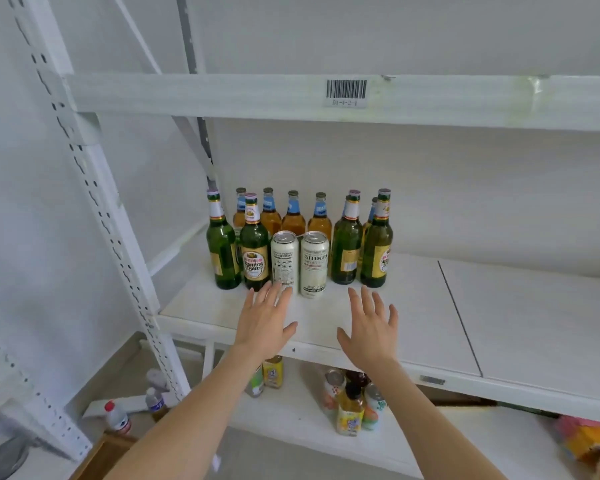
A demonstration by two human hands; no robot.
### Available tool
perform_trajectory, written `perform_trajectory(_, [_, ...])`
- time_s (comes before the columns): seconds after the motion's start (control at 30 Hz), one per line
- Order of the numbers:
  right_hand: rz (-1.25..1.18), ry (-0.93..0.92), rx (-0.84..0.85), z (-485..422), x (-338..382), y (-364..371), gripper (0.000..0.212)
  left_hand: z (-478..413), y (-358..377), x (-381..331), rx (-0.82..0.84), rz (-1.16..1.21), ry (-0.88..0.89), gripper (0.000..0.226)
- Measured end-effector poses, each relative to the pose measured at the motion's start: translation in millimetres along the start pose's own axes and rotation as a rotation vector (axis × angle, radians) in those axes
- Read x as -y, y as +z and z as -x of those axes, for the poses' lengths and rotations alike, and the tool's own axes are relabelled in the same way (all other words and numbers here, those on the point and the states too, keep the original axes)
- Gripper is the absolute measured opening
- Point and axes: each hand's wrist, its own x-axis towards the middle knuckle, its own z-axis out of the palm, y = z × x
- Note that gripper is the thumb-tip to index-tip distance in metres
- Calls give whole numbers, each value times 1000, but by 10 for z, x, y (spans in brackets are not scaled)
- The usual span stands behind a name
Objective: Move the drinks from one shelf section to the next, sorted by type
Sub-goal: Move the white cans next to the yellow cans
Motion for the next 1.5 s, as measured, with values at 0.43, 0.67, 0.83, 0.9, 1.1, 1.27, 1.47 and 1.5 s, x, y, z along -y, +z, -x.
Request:
perform_trajectory(0.43, [-146, 197, -21, -940, 417, 322, 87, -874, 381, 680, -16, 309, -29, 90])
perform_trajectory(0.67, [-673, 222, 97, -1436, 383, 505, 81, -1230, 594, 603, -77, 758, -125, 88])
perform_trajectory(0.83, [-1030, 252, 213, -1637, 307, 615, 72, -1406, 721, 523, -95, 1027, -228, 78])
perform_trajectory(0.9, [-1121, 258, 256, -1685, 292, 650, 77, -1433, 721, 503, -100, 1089, -262, 77])
perform_trajectory(1.1, [-1270, 261, 263, -1640, 236, 654, 76, -1411, 681, 480, -106, 1142, -270, 74])
perform_trajectory(1.27, [-1357, 293, 259, -1449, 240, 600, 67, -1282, 652, 479, -116, 1176, -290, 75])
perform_trajectory(1.47, [-1473, 399, 267, -1117, 290, 490, 60, -1051, 539, 539, -114, 1286, -461, 66])
perform_trajectory(1.5, [-1492, 417, 264, -1055, 304, 478, 59, -1001, 517, 556, -106, 1316, -480, 71])
